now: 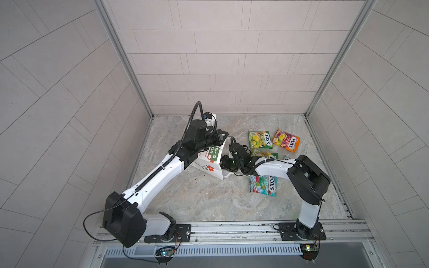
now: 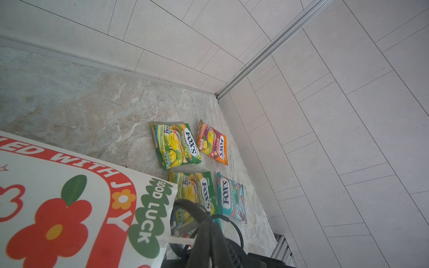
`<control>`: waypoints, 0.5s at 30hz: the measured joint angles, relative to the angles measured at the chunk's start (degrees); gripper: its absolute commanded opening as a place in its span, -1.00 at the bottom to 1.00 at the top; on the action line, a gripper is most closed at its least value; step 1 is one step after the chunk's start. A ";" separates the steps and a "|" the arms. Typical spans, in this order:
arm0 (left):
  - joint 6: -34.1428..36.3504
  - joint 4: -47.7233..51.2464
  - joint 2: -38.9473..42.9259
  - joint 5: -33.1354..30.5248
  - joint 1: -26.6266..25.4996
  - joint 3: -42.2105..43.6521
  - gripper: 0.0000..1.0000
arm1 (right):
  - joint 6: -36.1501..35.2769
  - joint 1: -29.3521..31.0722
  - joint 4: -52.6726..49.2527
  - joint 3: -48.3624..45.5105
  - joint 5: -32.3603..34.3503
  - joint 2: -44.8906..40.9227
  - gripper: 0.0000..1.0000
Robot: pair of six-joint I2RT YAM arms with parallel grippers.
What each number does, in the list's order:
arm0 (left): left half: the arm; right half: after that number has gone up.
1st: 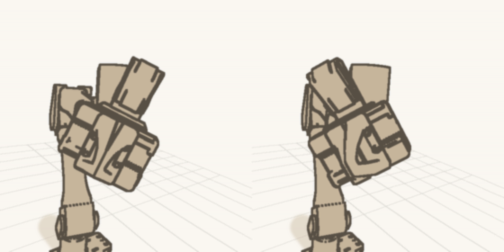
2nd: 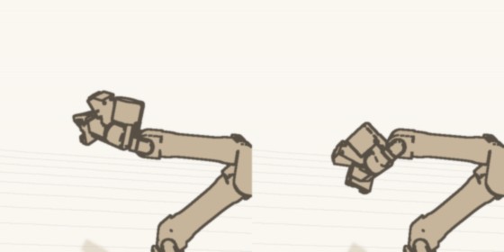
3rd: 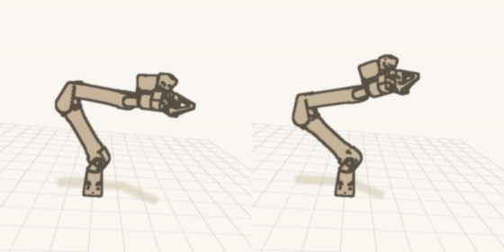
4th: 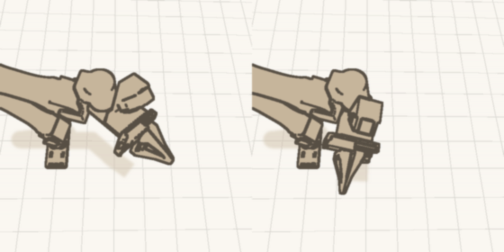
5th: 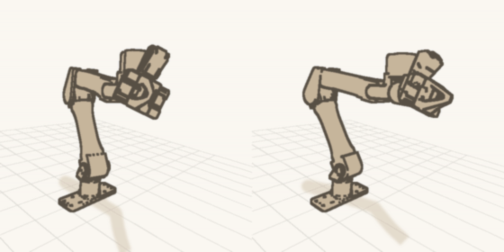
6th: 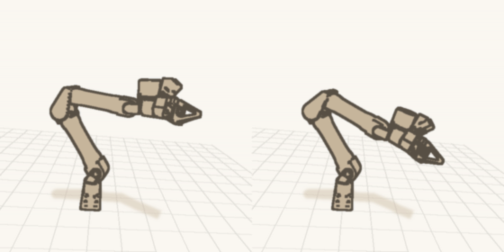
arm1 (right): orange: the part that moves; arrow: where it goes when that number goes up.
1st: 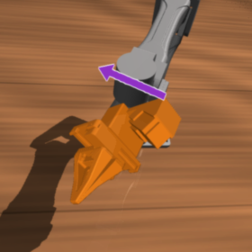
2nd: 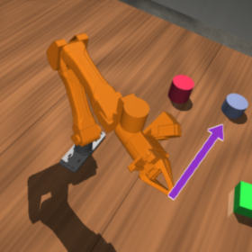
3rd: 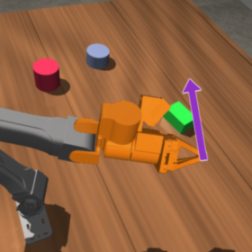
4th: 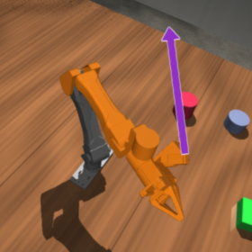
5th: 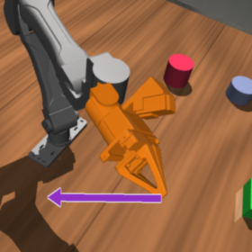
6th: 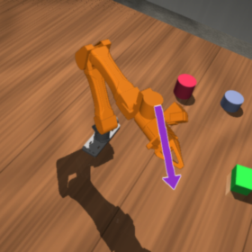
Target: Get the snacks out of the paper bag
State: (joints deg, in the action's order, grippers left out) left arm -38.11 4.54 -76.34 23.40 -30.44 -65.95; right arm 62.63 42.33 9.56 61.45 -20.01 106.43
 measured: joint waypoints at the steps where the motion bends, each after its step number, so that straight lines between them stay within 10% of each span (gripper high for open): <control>1: -0.07 0.00 -0.02 0.24 0.02 0.00 -1.00 | 0.59 0.00 -0.20 0.35 0.63 0.33 -0.21; 15: -2.16 -0.66 -2.78 3.85 -0.72 -2.40 -1.00 | 6.71 -0.02 2.84 4.42 1.14 7.19 -0.20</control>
State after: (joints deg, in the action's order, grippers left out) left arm -40.27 3.88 -79.11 27.24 -31.16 -68.36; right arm 69.34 42.30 12.40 65.87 -18.87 113.62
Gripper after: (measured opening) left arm 0.058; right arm 0.397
